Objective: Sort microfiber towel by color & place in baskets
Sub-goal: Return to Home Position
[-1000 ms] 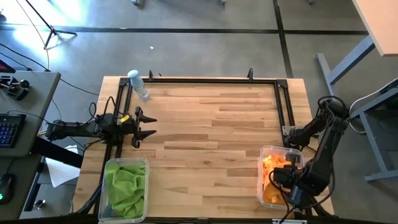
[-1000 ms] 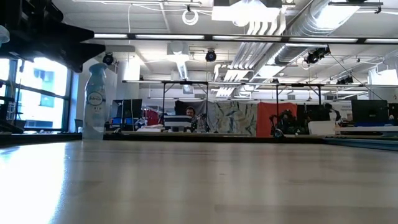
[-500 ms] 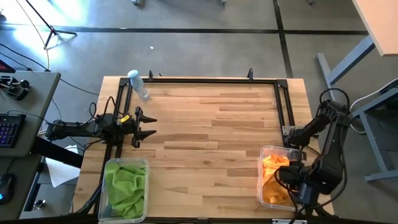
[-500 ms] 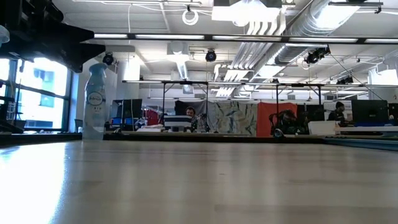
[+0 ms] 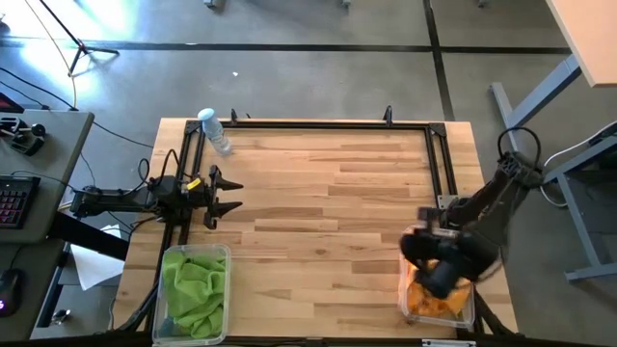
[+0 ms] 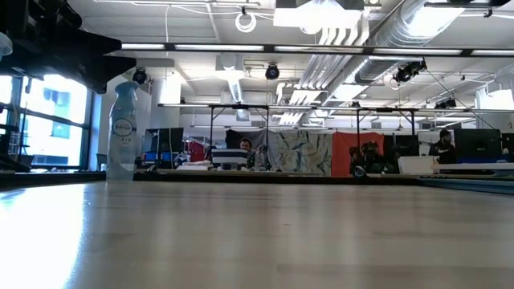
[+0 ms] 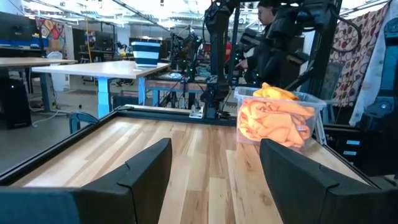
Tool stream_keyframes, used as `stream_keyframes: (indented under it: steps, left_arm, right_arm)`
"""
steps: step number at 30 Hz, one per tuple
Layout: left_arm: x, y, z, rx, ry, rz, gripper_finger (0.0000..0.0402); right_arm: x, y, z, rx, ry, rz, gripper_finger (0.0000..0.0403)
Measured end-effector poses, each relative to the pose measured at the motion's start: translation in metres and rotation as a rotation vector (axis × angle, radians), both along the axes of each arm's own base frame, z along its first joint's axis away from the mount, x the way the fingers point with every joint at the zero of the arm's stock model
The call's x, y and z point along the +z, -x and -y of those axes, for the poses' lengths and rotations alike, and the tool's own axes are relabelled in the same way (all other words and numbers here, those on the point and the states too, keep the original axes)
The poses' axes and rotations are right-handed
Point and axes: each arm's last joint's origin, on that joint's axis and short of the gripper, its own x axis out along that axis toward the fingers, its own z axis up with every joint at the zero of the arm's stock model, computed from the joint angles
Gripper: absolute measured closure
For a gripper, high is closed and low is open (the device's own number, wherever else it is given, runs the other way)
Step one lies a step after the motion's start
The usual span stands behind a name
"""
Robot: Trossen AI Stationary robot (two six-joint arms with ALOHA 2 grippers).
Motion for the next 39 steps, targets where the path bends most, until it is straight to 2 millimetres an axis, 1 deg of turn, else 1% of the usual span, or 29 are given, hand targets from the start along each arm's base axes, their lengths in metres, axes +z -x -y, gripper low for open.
stream_keyframes:
  steps: [3,6,8,13,15,17,20,22,29,33,37,39]
  left_arm:
    - [0.000,0.000,0.000,0.000,0.000,0.000,0.0167]
    - [0.000,0.000,0.000,0.000,0.000,0.000,0.0167]
    - [0.000,0.000,0.000,0.000,0.000,0.000,0.0167]
    - [0.000,0.000,0.000,0.000,0.000,0.000,0.0167]
    - [0.000,0.000,0.000,0.000,0.000,0.000,0.0167]
    - [0.000,0.000,0.000,0.000,0.000,0.000,0.0167]
    - [0.000,0.000,0.000,0.000,0.000,0.000,0.0167]
    - [0.000,0.000,0.000,0.000,0.000,0.000,0.0167]
    - [0.000,0.000,0.000,0.000,0.000,0.000,0.0167]
    - [0.000,0.000,0.000,0.000,0.000,0.000,0.0167]
    - [0.000,0.000,0.000,0.000,0.000,-0.005,0.0167]
    - [0.000,0.000,0.000,0.000,0.000,-0.006,0.0167]
  right_arm:
    - [-0.018,-0.023,0.009,0.016,0.023,0.032,0.0386]
    - [-0.044,-0.047,0.017,0.071,0.020,0.064,0.0400]
    - [-0.061,-0.064,0.026,0.090,0.015,0.113,0.0397]
    - [-0.088,-0.110,0.062,0.093,-0.048,0.346,0.0401]
    - [-0.098,-0.122,0.077,0.122,-0.103,0.444,0.0402]
    - [-0.107,-0.128,0.093,0.102,-0.124,0.541,0.0402]
    - [-0.118,-0.131,0.114,0.056,-0.122,0.666,0.0402]
    - [-0.123,-0.131,0.125,0.061,-0.113,0.711,0.0402]
    - [-0.136,-0.123,0.160,0.083,-0.197,0.719,0.0402]
    - [-0.135,-0.108,0.172,0.053,-0.180,0.754,0.0403]
    - [-0.136,-0.082,0.178,0.020,-0.162,0.798,0.0403]
    - [-0.135,-0.070,0.178,0.025,-0.162,0.854,0.0403]
